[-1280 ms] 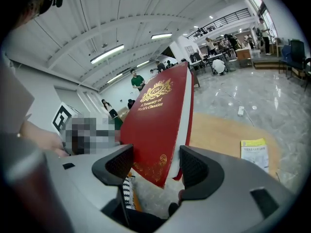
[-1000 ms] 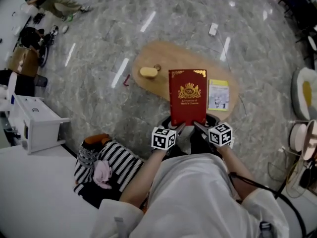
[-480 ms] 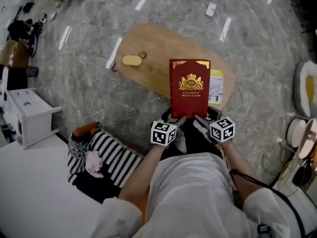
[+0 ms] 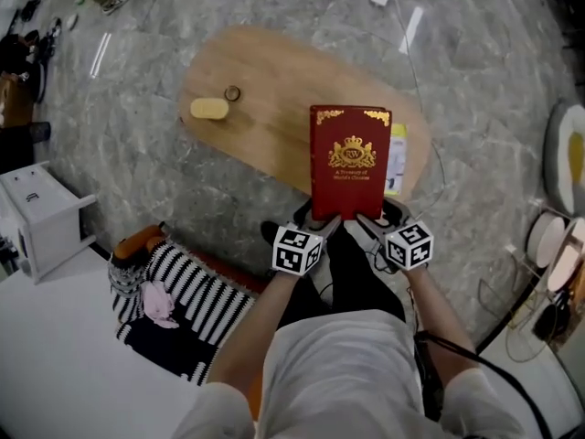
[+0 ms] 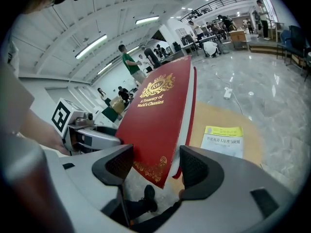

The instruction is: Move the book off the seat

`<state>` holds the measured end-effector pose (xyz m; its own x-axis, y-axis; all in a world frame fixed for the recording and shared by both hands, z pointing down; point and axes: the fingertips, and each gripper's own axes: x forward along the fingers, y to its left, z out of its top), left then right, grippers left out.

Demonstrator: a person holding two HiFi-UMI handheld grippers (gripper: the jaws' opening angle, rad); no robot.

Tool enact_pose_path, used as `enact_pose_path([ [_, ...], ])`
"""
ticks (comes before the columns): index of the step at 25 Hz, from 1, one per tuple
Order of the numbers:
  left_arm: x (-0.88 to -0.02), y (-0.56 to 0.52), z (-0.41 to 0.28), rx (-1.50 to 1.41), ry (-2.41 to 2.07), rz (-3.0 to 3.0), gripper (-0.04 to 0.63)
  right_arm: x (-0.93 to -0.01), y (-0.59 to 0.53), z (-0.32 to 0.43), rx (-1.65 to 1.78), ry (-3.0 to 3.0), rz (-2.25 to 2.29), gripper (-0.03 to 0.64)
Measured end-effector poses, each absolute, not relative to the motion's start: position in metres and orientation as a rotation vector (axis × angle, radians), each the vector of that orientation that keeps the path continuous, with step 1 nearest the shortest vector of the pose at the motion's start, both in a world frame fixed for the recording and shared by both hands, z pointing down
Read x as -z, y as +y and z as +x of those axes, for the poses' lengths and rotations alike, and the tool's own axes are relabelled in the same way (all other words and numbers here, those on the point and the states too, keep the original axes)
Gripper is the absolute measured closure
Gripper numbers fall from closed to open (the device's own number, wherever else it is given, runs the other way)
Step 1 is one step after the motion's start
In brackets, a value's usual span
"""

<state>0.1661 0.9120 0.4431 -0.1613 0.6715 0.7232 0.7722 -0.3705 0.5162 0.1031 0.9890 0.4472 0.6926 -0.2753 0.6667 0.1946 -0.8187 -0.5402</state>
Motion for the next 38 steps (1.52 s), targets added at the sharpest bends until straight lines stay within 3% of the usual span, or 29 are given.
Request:
enact_pose_path([
  [15, -0.585, 0.968, 0.134, 1.71, -1.675, -1.8, 0.273, -0.588, 1.041, 0.068, 1.125, -0.019, -2.194, 0.301],
  [38, -0.674, 0.979, 0.111, 1.819, -1.678, -1.67, 0.272, -0.672, 1.048, 0.041, 1.173, -0.111, -2.113, 0.301],
])
